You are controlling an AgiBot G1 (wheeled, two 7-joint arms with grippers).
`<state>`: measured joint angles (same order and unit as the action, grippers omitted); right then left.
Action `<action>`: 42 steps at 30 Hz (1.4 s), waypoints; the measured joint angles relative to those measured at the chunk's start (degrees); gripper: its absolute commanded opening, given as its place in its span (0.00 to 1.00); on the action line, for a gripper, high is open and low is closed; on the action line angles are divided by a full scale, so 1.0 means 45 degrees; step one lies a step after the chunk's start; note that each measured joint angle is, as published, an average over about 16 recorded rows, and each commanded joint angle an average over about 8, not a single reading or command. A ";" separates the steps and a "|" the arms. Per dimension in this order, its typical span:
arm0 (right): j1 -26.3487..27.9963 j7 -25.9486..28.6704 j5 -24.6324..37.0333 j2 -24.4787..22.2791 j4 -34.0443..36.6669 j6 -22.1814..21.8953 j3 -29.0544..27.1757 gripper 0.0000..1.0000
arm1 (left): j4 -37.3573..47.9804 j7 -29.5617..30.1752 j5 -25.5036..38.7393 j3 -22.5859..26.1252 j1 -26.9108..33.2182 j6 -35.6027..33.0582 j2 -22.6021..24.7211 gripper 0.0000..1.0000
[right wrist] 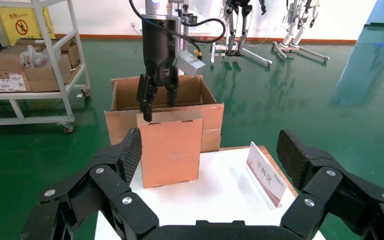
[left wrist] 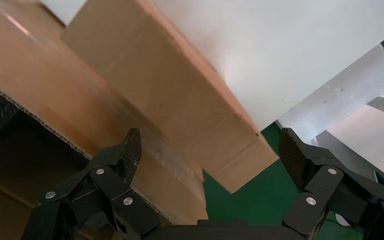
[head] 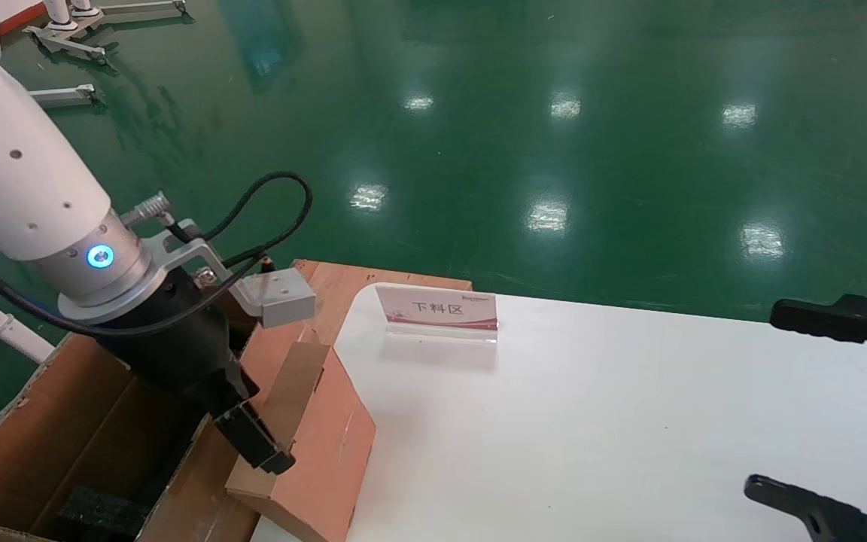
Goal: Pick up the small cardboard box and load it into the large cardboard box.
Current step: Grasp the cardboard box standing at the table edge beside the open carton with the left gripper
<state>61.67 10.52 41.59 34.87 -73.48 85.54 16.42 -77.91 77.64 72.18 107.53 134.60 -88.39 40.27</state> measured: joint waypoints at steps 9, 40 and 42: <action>0.0002 -0.0004 -0.0005 -0.0003 0.0000 -0.0003 0.0008 1.00 | 0.0008 0.0204 -0.0094 0.0580 -0.0273 0.0483 0.0104 1.00; 0.0002 -0.0015 -0.0019 -0.0011 0.0003 -0.0014 0.0023 0.00 | 0.0033 0.0422 0.0703 0.1104 -0.1149 0.1690 0.0102 0.00; 0.0002 -0.0014 -0.0019 -0.0011 0.0003 -0.0014 0.0023 0.00 | 0.0034 0.0423 0.0701 0.1099 -0.1143 0.1679 0.0106 0.00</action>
<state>61.68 10.45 41.50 34.82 -73.47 85.48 16.53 -77.76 79.54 75.33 112.47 129.45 -80.84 40.74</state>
